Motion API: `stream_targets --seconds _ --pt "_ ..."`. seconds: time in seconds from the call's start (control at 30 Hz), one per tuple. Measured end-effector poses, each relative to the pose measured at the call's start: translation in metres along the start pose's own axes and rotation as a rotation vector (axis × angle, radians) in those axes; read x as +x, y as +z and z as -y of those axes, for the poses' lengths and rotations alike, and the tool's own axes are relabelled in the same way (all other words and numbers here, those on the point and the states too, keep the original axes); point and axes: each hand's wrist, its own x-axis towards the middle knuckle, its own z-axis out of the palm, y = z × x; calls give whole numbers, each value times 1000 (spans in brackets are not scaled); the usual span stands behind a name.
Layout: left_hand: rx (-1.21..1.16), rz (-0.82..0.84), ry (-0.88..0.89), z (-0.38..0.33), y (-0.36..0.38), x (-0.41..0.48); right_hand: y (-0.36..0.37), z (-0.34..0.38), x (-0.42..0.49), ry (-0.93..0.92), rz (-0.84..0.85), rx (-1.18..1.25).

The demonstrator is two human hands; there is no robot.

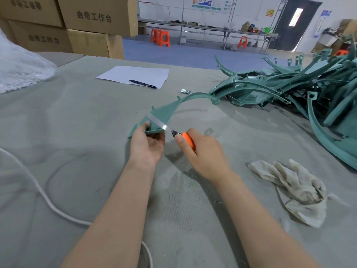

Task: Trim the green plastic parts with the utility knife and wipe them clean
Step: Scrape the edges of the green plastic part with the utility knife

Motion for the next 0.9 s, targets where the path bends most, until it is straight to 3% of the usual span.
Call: stream_targets --seconds 0.73,0.9 --pt "133 21 -70 2 3 -4 4 -3 1 84 -112 -14" --pt "190 62 -112 7 4 -6 -1 -14 7 210 -207 10"
